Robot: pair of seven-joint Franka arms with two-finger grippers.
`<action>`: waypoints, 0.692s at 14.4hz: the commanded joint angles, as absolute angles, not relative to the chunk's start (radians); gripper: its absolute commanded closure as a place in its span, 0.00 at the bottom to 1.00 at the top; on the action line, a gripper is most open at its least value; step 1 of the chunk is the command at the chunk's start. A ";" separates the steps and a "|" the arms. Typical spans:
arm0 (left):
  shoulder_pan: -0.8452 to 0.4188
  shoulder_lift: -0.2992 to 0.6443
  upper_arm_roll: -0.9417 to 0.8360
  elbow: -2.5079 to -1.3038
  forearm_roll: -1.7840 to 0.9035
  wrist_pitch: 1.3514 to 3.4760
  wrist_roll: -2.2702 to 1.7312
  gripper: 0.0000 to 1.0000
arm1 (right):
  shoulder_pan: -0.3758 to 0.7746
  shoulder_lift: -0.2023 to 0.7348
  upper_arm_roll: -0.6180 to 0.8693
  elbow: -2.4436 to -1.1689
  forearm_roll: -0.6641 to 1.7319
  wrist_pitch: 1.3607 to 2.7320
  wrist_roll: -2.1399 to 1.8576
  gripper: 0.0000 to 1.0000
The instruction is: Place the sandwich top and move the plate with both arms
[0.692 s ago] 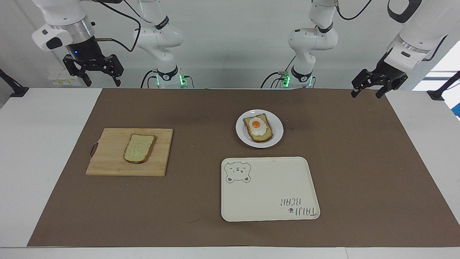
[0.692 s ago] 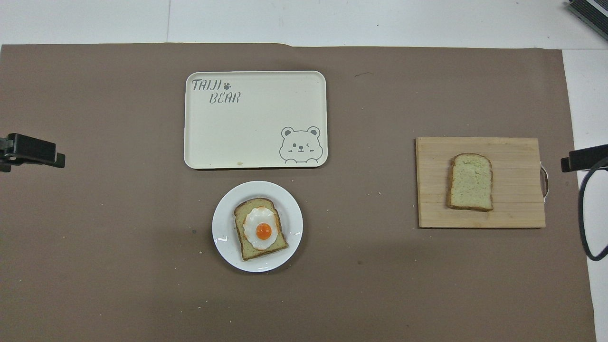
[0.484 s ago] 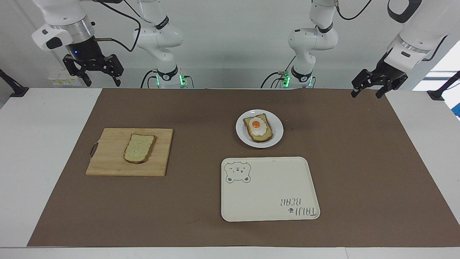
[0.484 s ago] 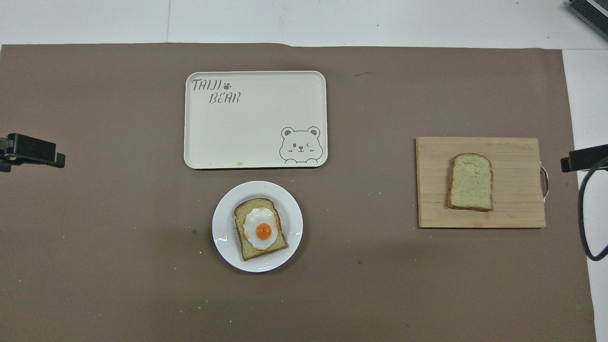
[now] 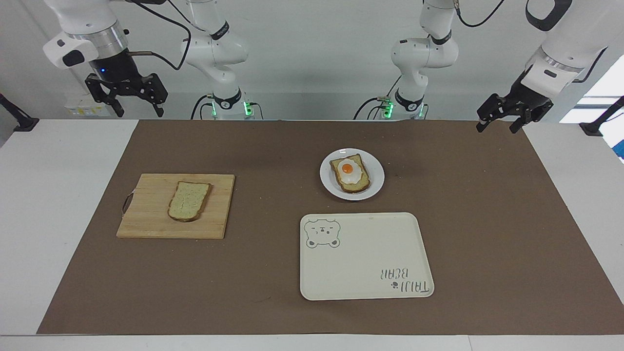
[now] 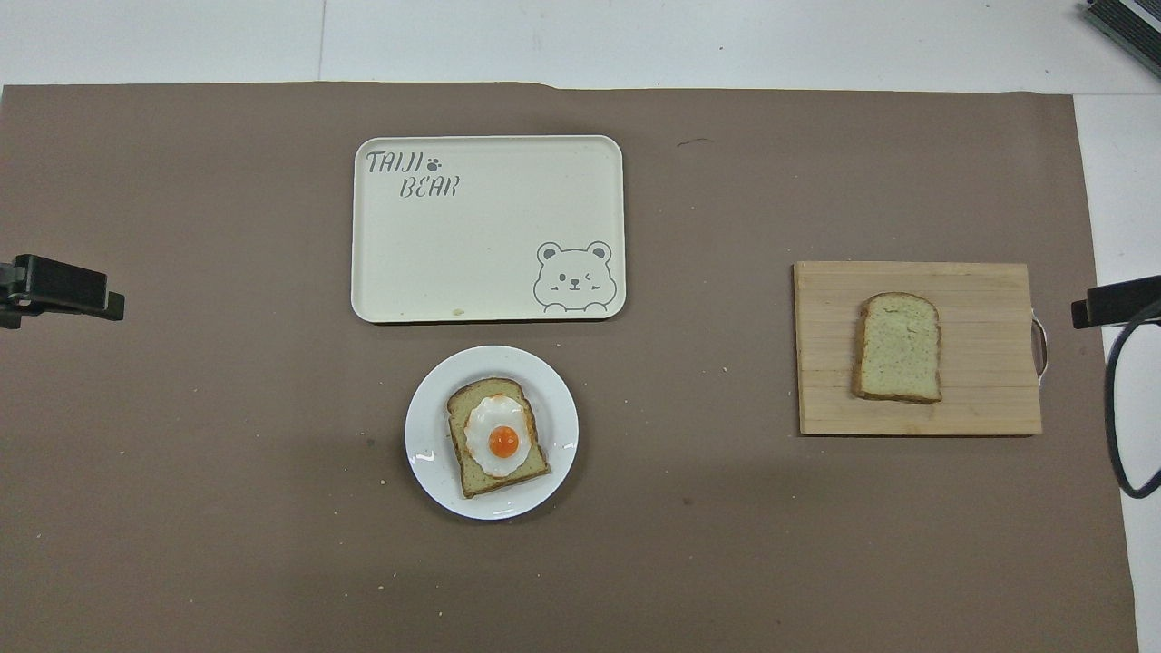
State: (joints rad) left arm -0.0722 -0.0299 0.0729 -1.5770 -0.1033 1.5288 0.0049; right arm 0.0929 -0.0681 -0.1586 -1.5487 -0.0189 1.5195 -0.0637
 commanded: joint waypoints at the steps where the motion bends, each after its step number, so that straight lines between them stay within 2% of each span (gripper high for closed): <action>1: -0.064 -0.046 0.071 -1.585 -0.112 1.514 0.012 0.00 | 0.083 -0.064 -0.156 -1.542 -0.009 1.526 -0.086 0.00; 10: -0.064 -0.046 0.069 -1.585 -0.112 1.514 0.012 0.00 | 0.084 -0.072 -0.156 -1.557 -0.008 1.528 -0.083 0.00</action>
State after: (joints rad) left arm -0.0722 -0.0299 0.0729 -1.5770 -0.1033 1.5288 0.0049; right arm 0.0929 -0.0681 -0.1586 -1.5499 -0.0188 1.5194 -0.0637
